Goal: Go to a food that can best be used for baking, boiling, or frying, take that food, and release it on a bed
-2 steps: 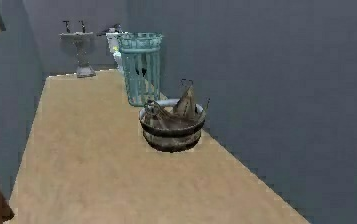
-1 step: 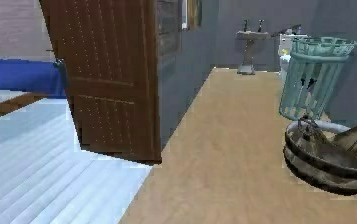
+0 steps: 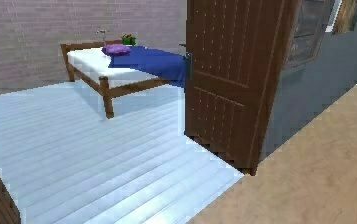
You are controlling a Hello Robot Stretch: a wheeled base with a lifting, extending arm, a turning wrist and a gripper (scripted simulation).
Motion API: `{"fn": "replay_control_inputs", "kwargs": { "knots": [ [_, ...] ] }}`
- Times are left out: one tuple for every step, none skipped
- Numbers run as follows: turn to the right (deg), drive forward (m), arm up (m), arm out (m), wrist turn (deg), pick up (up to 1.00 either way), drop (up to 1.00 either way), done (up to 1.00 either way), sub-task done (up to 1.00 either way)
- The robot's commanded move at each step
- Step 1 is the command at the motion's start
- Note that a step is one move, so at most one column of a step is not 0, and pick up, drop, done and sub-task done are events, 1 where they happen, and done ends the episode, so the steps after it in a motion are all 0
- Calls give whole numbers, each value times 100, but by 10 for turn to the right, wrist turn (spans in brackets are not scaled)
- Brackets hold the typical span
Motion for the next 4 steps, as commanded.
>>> {"fn": "replay_control_inputs", "kwargs": {
  "knots": [
    [0, 55, 0, 0, 0, 0, 0, 0, 0],
    [-390, 0, 0, 0, 0, 0, 0, 0, 0],
    [0, 100, 0, 0, 0, 0, 0, 0, 0],
    [0, 100, 0, 0, 0, 0, 0, 0, 0]
  ]
}}
